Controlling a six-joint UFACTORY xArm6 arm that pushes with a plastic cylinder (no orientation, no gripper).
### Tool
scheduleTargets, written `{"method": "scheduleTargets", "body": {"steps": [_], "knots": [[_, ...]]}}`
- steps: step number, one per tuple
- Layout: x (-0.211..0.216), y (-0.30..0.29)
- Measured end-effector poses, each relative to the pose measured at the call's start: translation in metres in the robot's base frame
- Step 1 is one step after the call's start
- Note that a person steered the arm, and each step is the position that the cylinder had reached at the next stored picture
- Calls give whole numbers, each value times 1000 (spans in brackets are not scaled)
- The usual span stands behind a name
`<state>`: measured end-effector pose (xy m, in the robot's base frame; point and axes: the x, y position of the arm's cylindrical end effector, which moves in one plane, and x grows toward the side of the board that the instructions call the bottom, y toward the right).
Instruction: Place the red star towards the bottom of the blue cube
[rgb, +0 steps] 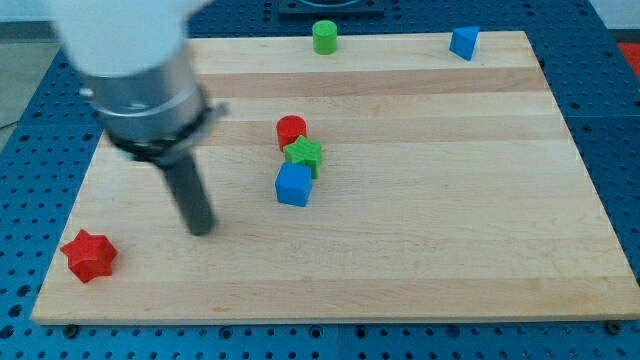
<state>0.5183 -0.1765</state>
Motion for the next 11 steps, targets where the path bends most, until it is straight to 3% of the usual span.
{"method": "scheduleTargets", "body": {"steps": [1,2,3,4,5,6,7,8,9,10,11], "knots": [[-23,-97],[-23,-128],[-10,-128],[54,-126],[75,-93],[59,-29],[66,-16],[98,-85],[97,-127],[68,-127],[17,-82]]}}
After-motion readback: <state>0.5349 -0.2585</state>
